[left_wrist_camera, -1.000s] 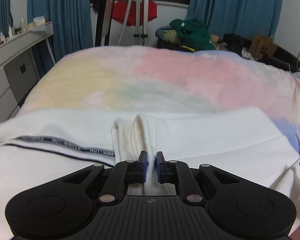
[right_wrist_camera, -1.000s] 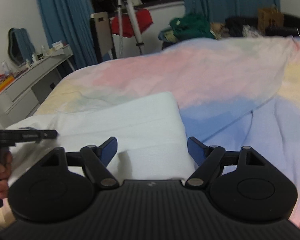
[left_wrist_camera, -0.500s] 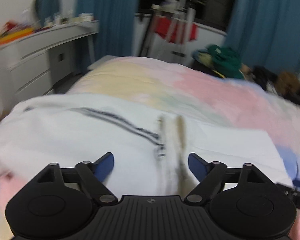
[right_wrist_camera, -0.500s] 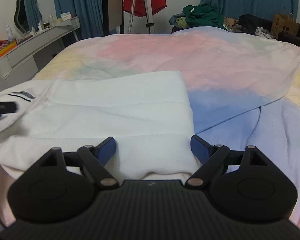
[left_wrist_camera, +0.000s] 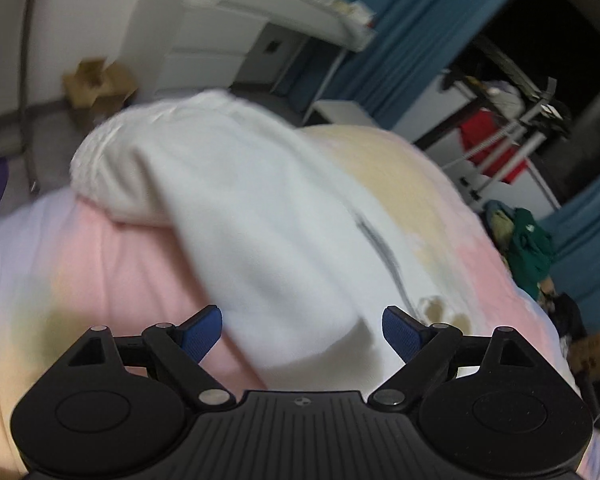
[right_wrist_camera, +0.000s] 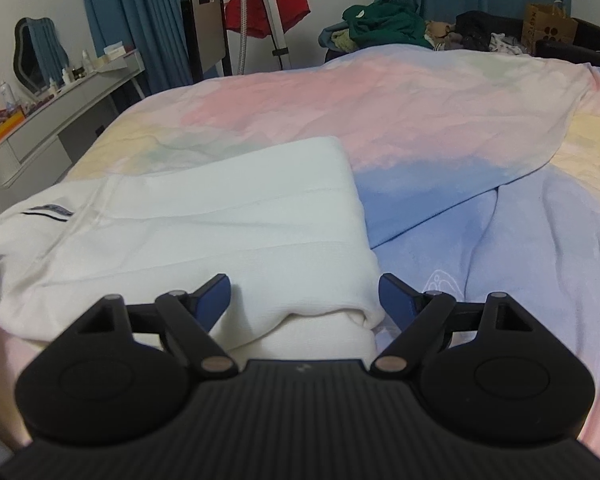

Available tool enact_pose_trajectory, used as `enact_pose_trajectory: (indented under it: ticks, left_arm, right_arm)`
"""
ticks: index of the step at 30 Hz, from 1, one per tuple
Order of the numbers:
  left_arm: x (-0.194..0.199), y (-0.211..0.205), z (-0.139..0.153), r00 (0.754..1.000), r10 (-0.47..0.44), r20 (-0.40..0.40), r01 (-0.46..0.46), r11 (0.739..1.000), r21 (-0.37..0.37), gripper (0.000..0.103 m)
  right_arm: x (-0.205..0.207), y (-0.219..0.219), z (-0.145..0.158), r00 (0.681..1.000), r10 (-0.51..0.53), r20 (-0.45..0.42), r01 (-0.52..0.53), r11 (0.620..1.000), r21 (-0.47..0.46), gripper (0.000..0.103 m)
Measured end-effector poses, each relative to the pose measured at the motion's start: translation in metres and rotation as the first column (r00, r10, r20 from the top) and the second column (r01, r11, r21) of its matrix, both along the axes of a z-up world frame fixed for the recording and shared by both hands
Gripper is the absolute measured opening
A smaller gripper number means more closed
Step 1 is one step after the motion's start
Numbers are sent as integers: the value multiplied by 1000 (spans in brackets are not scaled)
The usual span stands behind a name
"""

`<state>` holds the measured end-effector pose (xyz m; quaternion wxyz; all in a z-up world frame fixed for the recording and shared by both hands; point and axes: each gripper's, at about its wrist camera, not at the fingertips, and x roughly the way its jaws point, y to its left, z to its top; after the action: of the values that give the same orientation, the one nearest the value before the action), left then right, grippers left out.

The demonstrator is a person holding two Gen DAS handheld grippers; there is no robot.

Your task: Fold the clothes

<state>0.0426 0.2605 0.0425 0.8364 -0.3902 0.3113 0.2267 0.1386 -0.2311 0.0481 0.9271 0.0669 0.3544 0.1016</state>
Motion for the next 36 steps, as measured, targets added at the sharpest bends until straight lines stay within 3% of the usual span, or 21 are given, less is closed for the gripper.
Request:
enact_pose_trajectory:
  ticks: [5, 8, 13, 15, 17, 18, 20, 23, 27, 30, 36]
  left_arm:
    - [4, 43, -14, 995, 95, 13, -93, 989, -114, 88]
    - [-1, 74, -20, 980, 199, 23, -192, 965, -176, 87]
    - [1, 109, -28, 957, 284, 65, -259, 932, -254, 82]
    - [0, 116, -32, 947, 310, 79, -280, 923, -264, 72]
    - [2, 120, -32, 945, 315, 91, -284, 925, -254, 42]
    - [3, 120, -30, 945, 310, 101, -279, 929, -242, 37]
    - [13, 112, -20, 959, 266, 101, -250, 957, -149, 26]
    - [18, 85, 2, 968, 227, 107, -228, 974, -6, 22]
    - [23, 32, 38, 976, 173, 135, -200, 955, 219, 21]
    - [31, -18, 68, 979, 100, 179, -164, 903, 396, 20]
    - [47, -144, 113, 962, -115, 246, -78, 750, 657, 19]
  right_arm:
    - [3, -1, 1, 1000, -15, 4, 15, 1000, 0, 83]
    - [4, 1, 1, 1000, -18, 15, 18, 1000, -23, 83]
    - [10, 4, -6, 1000, -17, 1, 17, 998, -57, 83]
    - [13, 5, -14, 1000, -15, -26, 13, 998, -59, 83]
    - [17, 2, -19, 999, -15, -51, 13, 999, -32, 83]
    - [20, -1, -21, 998, -16, -66, 15, 1000, -11, 85]
    - [25, -7, -25, 995, -17, -102, 21, 999, 35, 86]
    - [32, -19, -29, 987, -20, -157, 39, 992, 120, 86]
    - [32, -31, -24, 986, -32, -165, 62, 982, 180, 86]
    - [29, -39, -15, 990, -55, -130, 77, 982, 172, 86]
    - [24, -55, -2, 993, -106, -58, 112, 987, 117, 86]
